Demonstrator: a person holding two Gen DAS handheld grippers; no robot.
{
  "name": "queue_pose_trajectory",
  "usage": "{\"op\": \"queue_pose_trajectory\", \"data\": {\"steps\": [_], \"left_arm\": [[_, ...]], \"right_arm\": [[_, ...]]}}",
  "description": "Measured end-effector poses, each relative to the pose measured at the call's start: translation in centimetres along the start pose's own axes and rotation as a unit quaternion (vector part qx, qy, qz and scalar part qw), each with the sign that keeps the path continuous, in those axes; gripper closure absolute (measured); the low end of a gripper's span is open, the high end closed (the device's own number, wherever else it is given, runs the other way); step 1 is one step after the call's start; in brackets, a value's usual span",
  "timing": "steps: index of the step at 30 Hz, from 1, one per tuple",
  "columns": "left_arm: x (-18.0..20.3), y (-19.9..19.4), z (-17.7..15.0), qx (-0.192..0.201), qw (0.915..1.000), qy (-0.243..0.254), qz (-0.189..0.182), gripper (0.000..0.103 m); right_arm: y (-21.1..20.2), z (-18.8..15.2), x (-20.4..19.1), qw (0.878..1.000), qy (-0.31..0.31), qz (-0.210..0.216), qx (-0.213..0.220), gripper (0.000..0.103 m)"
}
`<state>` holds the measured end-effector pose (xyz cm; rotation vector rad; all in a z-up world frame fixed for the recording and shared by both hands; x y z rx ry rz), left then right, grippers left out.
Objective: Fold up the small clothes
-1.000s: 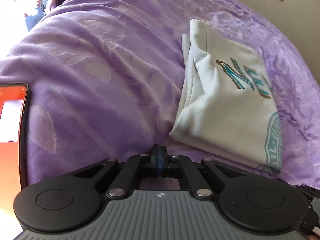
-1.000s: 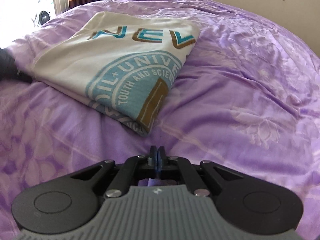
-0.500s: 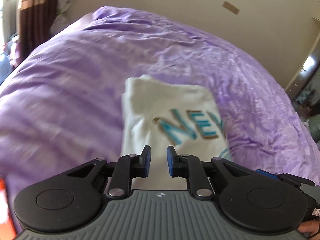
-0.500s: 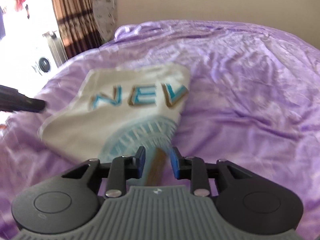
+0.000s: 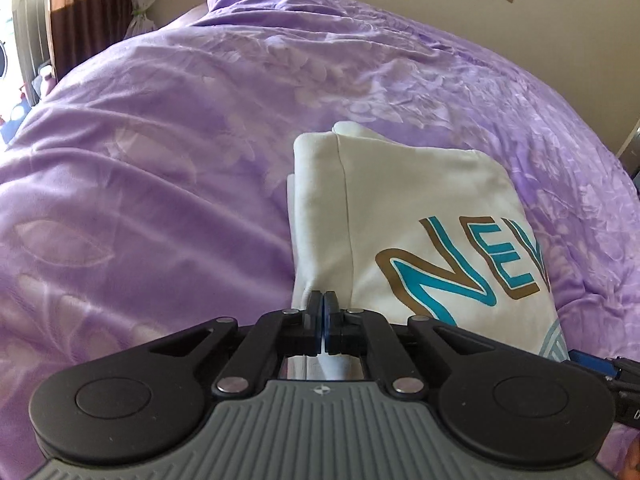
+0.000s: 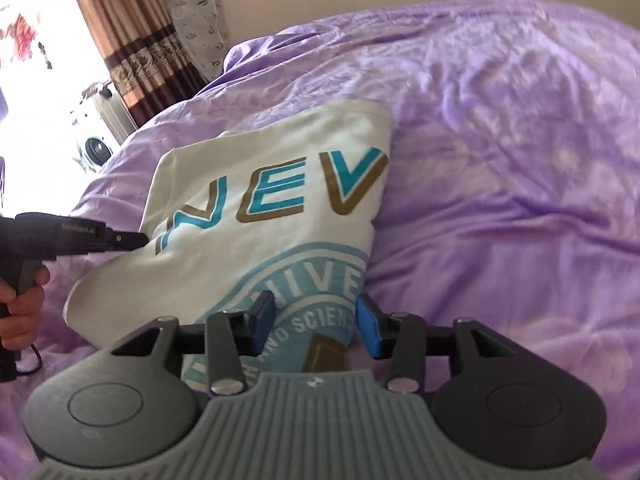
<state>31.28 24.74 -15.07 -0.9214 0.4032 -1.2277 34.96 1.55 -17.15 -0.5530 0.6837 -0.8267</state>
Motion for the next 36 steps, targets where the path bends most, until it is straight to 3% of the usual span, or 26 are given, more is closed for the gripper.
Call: {"op": "queue_pose_trajectory", "data": {"steps": [4,6,8,9,11,14,17,21,28,36], "left_arm": [[-0.8,-1.7,1.8,0.02,0.999,0.014,0.036,0.096],[-1.2,-2.6,2.9,0.034,0.9986,0.019,0.036,0.088],[-1.2,-3.2,4.0,0.04,0.999,0.017,0.013,0.063],[-1.0,-3.3,4.5,0.042,0.9991,0.011,-0.003,0.056],[-0.6,-3.3,5.3,0.041,0.9982,-0.002,-0.044,0.019],[-0.2,-2.2,5.8,0.023,0.9955,-0.016,-0.091,0.016],[-0.8,-0.1,5.5,-0.01,0.9962,-0.031,-0.081,0.015],[-1.6,2.1,5.0,-0.019,0.9975,-0.037,-0.058,0.015],[-2.1,4.7,4.9,-0.039,0.9952,-0.042,-0.079,0.016],[-2.2,7.3,5.2,-0.071,0.9853,-0.069,-0.139,0.013]], "right_arm": [[-0.7,0.8,0.7,1.0,0.006,-0.002,0.01,0.059],[-1.1,1.4,0.9,1.0,0.007,-0.002,0.016,0.053],[-1.3,2.1,1.2,1.0,0.011,-0.002,0.02,0.046],[-1.3,2.5,1.4,1.0,0.014,-0.003,0.021,0.04],[-1.1,3.3,1.6,0.999,0.024,0.002,0.023,0.034],[-0.3,4.4,1.9,0.998,0.058,0.029,0.015,0.026],[1.0,5.1,2.5,0.995,0.086,0.045,0.005,0.025],[2.5,5.7,3.0,0.994,0.097,0.046,-0.005,0.024],[5.7,6.5,4.0,0.99,0.125,0.056,-0.02,0.021],[9.5,6.9,5.2,0.974,0.19,0.117,-0.028,0.021]]}}
Point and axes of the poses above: each gripper's, at about its wrist camera, not at the fingertips, and y roughly the way its jaws point, x to its right, z to its top, the point moved 10 cm from there along y, roughly the way its jaws point, and after that the axes turned 3 degrees about -y, right-handed, at the moved point
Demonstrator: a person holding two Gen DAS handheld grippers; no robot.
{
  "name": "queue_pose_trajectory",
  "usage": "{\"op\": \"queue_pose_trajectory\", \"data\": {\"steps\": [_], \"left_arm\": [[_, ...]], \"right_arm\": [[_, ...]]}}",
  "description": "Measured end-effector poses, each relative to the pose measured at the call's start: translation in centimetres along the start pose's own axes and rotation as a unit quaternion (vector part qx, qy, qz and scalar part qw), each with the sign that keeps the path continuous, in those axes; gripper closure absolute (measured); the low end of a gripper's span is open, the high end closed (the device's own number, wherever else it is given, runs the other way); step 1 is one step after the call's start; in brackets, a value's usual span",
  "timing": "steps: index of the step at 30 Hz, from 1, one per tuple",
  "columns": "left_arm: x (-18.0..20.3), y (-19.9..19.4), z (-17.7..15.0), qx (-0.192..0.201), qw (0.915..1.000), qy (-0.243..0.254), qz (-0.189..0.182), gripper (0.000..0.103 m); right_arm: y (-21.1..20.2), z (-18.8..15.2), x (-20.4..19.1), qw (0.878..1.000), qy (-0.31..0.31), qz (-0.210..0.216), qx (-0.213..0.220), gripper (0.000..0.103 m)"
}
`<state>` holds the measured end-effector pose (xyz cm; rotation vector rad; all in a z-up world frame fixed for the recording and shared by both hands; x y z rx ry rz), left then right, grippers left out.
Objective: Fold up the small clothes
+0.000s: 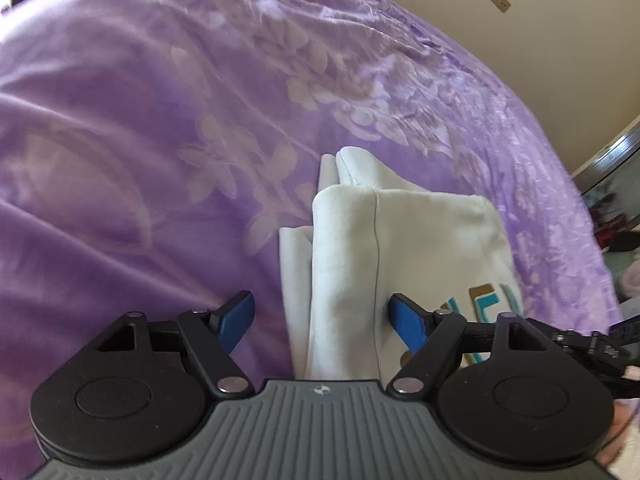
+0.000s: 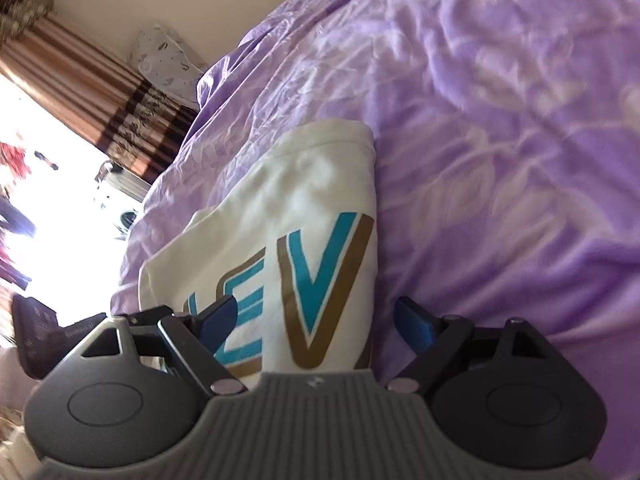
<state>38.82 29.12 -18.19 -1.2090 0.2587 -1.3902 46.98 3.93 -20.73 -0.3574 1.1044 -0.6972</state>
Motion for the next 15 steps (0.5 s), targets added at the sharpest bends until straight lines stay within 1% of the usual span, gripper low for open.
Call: {"op": "queue_pose_trajectory", "data": {"steps": [3,4,6,8,10,11,12,13,14,15], "left_arm": [[-0.3,0.8,0.7,-0.004,0.9993,-0.026,-0.027,0.012],[-0.4,1.1,0.9,-0.004,0.9988,-0.035,-0.035,0.012],[-0.7,1.7,1.3,-0.003,0.9977,-0.049,-0.047,0.013],[-0.9,2.2,1.6,-0.006,0.9965,-0.06,-0.057,0.02],[-0.9,2.5,1.8,-0.007,0.9959,-0.067,-0.061,0.023],[-0.9,2.7,1.8,-0.006,0.9955,-0.071,-0.063,0.027],[-0.8,2.7,1.8,-0.006,0.9953,-0.073,-0.063,0.031],[-0.7,2.8,1.8,-0.007,0.9951,-0.075,-0.064,0.043],[-0.6,2.8,1.7,-0.01,0.9945,-0.079,-0.068,0.052],[-0.5,2.8,1.7,-0.01,0.9943,-0.083,-0.067,0.055]], "right_arm": [[0.8,0.5,0.5,0.999,0.032,0.033,0.001,0.021],[1.1,0.7,0.6,0.998,0.037,0.041,0.001,0.023],[1.8,1.1,0.7,0.998,0.041,0.046,0.0,0.026],[2.5,1.5,0.8,0.998,0.043,0.051,0.0,0.029],[3.0,2.0,1.1,0.997,0.051,0.059,0.005,0.04],[3.2,2.1,1.3,0.996,0.06,0.065,0.007,0.043],[3.5,2.3,1.6,0.995,0.071,0.07,0.008,0.05],[3.7,2.5,2.0,0.994,0.083,0.074,0.008,0.055],[3.9,2.6,2.2,0.993,0.091,0.078,0.007,0.058],[4.1,2.7,2.3,0.992,0.093,0.081,0.007,0.061]]}}
Point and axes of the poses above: each gripper's, at about its wrist camera, not at the fingertips, and y roughly the way its jaws point, x to its right, z to its top, the point moved 10 cm from there along y, roughly the way its jaws point, and after that the axes turned 3 degrees about -y, right-handed, at the moved point
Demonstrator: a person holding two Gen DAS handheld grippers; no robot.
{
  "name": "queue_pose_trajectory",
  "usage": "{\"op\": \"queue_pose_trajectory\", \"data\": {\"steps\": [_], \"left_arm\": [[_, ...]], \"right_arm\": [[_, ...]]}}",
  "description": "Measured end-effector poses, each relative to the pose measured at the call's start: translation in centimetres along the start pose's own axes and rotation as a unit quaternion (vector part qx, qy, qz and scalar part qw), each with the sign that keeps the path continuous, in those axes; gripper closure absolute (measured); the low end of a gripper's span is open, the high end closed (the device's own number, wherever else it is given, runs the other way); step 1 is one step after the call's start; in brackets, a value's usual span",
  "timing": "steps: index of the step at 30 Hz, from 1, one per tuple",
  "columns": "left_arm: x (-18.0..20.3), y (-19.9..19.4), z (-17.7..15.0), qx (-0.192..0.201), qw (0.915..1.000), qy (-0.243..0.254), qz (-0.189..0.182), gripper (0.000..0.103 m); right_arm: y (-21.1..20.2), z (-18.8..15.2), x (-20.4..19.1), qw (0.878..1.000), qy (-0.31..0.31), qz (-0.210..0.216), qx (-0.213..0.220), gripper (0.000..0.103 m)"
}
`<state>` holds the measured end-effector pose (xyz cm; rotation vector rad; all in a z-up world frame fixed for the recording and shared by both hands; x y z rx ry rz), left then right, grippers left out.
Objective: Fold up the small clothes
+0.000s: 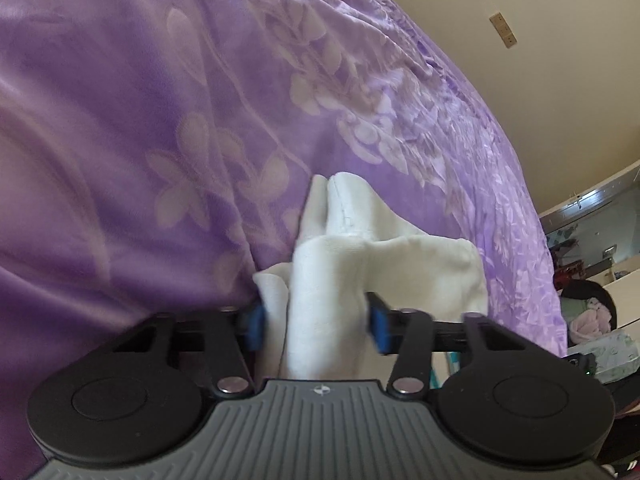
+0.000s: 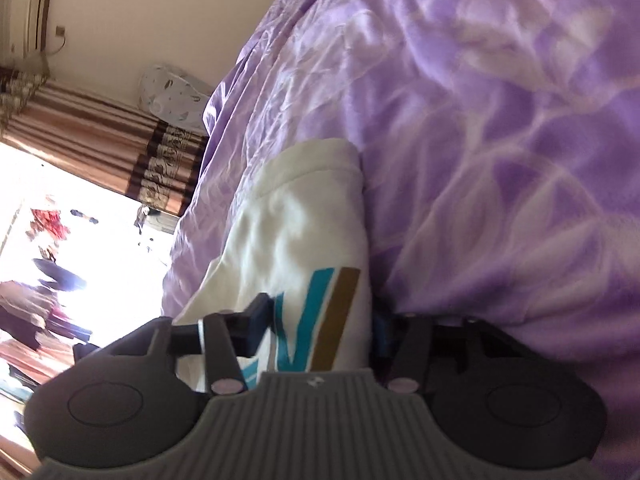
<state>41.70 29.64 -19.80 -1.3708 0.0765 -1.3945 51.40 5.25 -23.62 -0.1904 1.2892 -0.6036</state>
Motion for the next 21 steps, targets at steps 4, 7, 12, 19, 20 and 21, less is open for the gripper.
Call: {"op": "queue_pose_trajectory", "data": {"steps": [4,7,12,19,20,21], "left_arm": [[1.4,-0.6,0.0,0.014,0.9993,0.027,0.024,0.074],[3.2,-2.0,-0.1,0.033,0.9973,0.054,0.037,0.081],[6.6,-5.1,-0.7,0.073,0.9901,0.107,0.054,0.082],[12.1,-12.4,-3.1,0.151,0.9774,0.147,0.023,0.083],[12.9,-13.5,-3.6,0.161,0.9754,0.149,0.016,0.083],[13.6,-14.6,-4.1,0.171,0.9737,0.151,0.009,0.083]], "right_arm": [[-0.2,0.1,-0.6,1.0,-0.016,-0.002,0.003,0.079],[-0.8,0.3,-2.1,0.999,-0.045,-0.007,0.011,0.085],[-3.2,0.2,-6.7,0.991,-0.129,-0.023,0.036,0.086],[-9.4,-0.9,-13.4,0.977,-0.2,-0.006,0.076,0.086],[-10.4,-1.2,-14.4,0.974,-0.21,-0.003,0.082,0.086],[-11.4,-1.5,-15.5,0.972,-0.217,0.0,0.088,0.087]]}}
Point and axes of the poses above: each gripper's, at about its wrist camera, not at the fingertips, and y roughly the way its jaws point, x to its right, z to its top, the point moved 10 cm from there along y, roughly the way its jaws point, and after that the axes turned 3 degrees about -y, right-handed, at the moved point
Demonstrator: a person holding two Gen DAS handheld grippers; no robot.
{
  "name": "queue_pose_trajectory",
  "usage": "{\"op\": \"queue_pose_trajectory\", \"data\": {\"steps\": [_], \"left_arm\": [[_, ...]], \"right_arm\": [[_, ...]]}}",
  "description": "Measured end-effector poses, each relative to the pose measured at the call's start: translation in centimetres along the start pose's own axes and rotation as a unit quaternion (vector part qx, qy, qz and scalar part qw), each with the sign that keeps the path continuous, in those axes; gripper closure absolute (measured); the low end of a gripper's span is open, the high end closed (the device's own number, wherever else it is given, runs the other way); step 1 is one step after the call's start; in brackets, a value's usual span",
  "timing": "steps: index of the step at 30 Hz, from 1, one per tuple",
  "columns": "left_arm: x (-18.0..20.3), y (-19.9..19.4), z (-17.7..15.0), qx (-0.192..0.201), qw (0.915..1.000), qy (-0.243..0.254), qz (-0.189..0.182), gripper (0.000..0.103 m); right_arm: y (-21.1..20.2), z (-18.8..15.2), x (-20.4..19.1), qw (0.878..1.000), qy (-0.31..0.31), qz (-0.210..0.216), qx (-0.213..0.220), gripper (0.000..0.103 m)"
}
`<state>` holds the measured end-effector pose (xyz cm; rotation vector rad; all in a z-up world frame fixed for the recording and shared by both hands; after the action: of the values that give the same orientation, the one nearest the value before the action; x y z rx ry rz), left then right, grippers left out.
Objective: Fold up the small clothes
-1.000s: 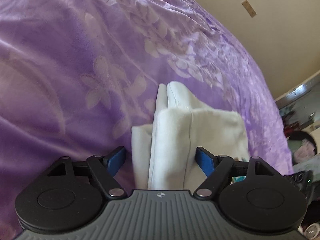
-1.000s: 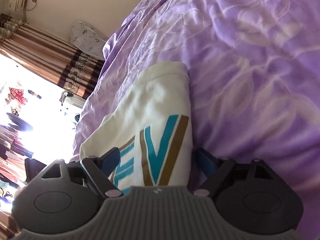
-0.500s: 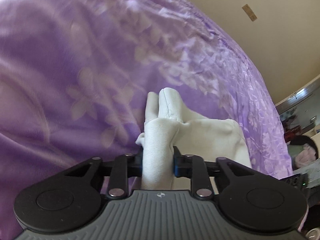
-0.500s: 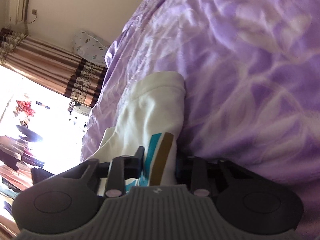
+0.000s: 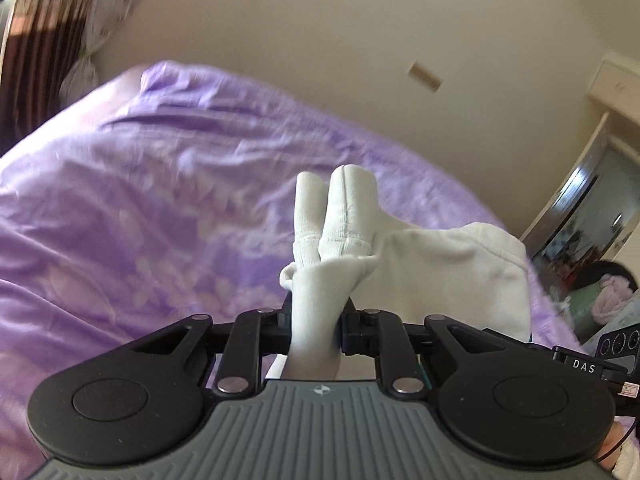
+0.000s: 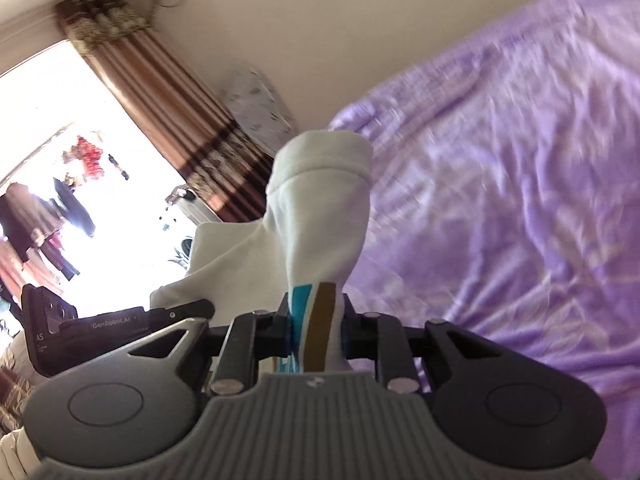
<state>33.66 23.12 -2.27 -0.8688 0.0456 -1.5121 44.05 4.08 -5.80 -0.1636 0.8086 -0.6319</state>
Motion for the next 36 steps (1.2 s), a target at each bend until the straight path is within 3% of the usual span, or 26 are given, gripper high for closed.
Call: {"op": "queue_pose_trajectory", "data": {"steps": [9,15,19,27,36], "left_arm": [[8.4,-10.2,0.1,0.07,0.9958,0.018,-0.056,0.083],[11.9,-13.4,-3.5,0.065,0.9943,0.02,-0.083,0.084],[11.2,-13.4,-6.7,0.043,0.9945,-0.016,-0.094,0.084],[7.3,-8.5,-11.1,-0.015,0.9962,-0.041,-0.076,0.084],[3.0,-1.5,-12.3,-0.071,0.9943,-0.06,-0.051,0.083]], "right_arm": [[-12.0,2.3,-7.8,0.997,-0.059,0.01,0.047,0.087],[-19.6,0.5,-9.5,0.997,-0.064,-0.014,0.05,0.087],[-22.5,-2.5,-8.5,0.998,-0.037,-0.013,0.044,0.087],[-20.6,-8.4,-3.0,0.999,0.036,-0.029,0.002,0.087],[-13.9,-8.4,2.3,0.997,0.044,-0.053,-0.038,0.087]]}}
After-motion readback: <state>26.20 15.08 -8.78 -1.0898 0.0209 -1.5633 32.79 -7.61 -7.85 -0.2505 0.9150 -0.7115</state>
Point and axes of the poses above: each gripper's, at about its wrist camera, not at the fingertips, and y roughly the way its jaws point, x to its right, z to its top, the point moved 10 cm from there along y, roughly the way its jaws point, and after that the axes turned 3 degrees about -y, right-handed, at the moved point
